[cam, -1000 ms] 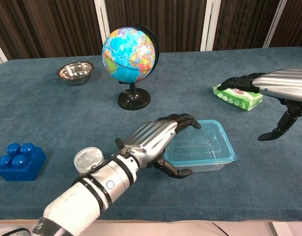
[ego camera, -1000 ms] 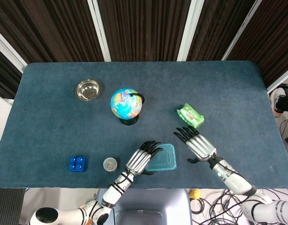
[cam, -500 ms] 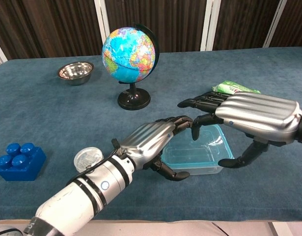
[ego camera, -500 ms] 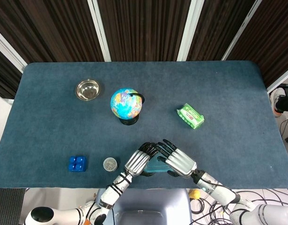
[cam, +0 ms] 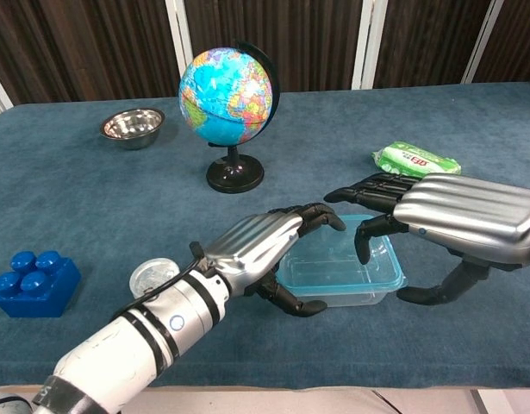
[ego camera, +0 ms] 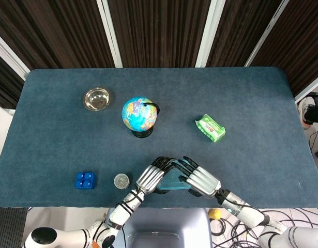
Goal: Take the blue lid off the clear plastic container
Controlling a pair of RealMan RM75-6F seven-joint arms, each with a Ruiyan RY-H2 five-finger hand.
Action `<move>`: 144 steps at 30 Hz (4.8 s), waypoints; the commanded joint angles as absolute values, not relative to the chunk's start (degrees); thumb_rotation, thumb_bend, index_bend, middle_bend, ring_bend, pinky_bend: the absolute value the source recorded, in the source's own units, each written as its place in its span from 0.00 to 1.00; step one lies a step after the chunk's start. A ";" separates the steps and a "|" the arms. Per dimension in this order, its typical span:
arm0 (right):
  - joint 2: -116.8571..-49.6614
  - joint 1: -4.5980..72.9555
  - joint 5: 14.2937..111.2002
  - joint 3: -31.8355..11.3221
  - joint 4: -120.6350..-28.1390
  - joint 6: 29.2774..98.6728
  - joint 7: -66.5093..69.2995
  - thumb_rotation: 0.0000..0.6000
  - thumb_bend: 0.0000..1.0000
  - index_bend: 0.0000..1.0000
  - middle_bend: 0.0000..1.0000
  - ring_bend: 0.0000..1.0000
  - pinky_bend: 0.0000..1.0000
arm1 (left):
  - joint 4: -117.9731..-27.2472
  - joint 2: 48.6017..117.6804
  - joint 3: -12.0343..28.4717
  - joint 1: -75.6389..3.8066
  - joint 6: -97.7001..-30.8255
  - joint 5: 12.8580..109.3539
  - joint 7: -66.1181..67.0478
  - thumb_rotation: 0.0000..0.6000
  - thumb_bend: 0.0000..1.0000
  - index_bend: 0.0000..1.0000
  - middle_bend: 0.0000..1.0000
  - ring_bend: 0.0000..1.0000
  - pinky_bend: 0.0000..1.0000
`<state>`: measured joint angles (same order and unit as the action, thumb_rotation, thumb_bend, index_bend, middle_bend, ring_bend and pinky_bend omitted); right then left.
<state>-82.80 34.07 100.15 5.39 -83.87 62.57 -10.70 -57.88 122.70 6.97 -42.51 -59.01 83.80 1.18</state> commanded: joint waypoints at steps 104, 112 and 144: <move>-95.70 37.20 106.16 0.76 -63.76 74.68 -5.41 1.00 0.45 0.56 0.07 0.00 0.00 | -59.50 118.36 4.17 -41.97 -59.70 87.52 -1.16 1.00 0.32 0.34 0.36 0.19 0.29; -97.10 37.37 106.83 2.14 -63.10 74.76 -5.36 1.00 0.53 0.64 0.11 0.00 0.00 | -59.94 117.80 4.29 -41.95 -60.09 87.65 -1.48 1.00 0.32 0.34 0.37 0.20 0.29; -97.72 36.97 107.84 2.87 -63.32 77.82 -9.14 1.00 1.00 0.70 0.16 0.00 0.04 | -64.64 114.52 2.77 -41.00 -62.86 89.92 -6.95 1.00 0.35 0.14 0.24 0.13 0.22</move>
